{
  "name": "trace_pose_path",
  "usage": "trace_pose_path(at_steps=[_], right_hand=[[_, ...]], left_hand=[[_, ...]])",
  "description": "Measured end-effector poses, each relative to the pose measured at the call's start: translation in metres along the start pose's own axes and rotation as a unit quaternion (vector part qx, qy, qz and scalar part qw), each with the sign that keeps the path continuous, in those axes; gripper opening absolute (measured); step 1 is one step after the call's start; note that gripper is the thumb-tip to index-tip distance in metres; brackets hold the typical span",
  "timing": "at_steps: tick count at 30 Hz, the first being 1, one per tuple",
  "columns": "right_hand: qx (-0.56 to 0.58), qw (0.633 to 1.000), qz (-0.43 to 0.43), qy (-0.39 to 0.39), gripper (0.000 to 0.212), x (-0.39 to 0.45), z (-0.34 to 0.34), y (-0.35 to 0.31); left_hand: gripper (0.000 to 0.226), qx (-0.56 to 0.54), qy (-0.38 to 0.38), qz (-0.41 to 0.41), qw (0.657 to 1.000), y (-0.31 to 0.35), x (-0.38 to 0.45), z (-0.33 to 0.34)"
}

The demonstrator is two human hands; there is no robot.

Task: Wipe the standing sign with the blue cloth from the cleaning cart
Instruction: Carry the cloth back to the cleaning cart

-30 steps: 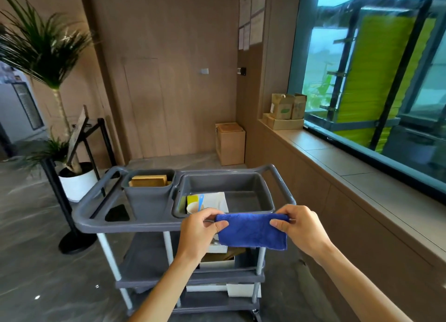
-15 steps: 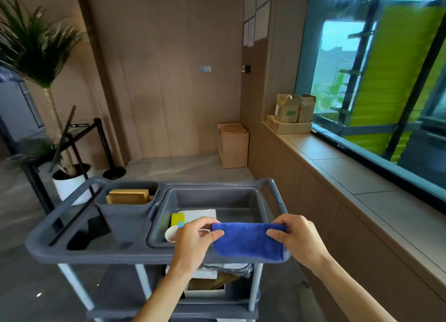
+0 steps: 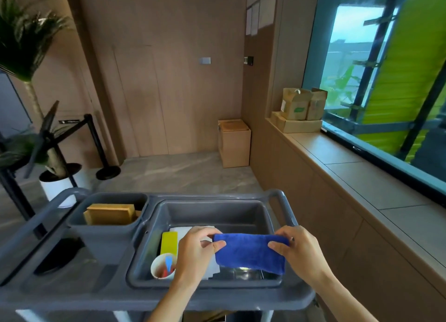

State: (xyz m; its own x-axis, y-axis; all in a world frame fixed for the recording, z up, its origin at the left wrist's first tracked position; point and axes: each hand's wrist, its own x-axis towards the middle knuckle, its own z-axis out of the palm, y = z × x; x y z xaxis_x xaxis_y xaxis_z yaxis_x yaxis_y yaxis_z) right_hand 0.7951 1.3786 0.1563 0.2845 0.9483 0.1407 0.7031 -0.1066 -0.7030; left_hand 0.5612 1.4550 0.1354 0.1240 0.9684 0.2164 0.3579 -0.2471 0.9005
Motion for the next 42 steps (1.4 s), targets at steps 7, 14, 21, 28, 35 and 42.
trace_pose_path(at_steps=[7, 14, 21, 28, 35, 42], right_hand=[[0.011, 0.998, 0.064, -0.018, 0.007, 0.071, 0.032, 0.023], [0.011, 0.995, 0.101, -0.025, 0.015, 0.116, 0.061, 0.055], [0.01, 0.991, 0.123, -0.051, 0.02, 0.161, 0.085, 0.088], [0.022, 0.988, 0.119, -0.097, 0.022, 0.2, 0.105, 0.118], [0.058, 0.979, 0.141, -0.133, 0.013, 0.216, 0.124, 0.146], [0.062, 0.968, 0.151, -0.189, 0.012, 0.221, 0.15, 0.163]], left_hand=[[0.065, 0.031, -0.03, -0.005, 0.999, -0.045, 0.079, 0.03], [0.049, 0.047, -0.06, -0.039, 0.996, -0.085, 0.124, 0.064], [0.028, 0.056, -0.071, -0.077, 0.993, -0.11, 0.153, 0.092], [0.016, 0.03, -0.069, -0.145, 0.987, -0.128, 0.17, 0.119], [0.009, -0.004, -0.095, -0.218, 0.971, -0.15, 0.18, 0.141], [0.023, -0.116, -0.101, -0.308, 0.939, -0.187, 0.175, 0.147]])
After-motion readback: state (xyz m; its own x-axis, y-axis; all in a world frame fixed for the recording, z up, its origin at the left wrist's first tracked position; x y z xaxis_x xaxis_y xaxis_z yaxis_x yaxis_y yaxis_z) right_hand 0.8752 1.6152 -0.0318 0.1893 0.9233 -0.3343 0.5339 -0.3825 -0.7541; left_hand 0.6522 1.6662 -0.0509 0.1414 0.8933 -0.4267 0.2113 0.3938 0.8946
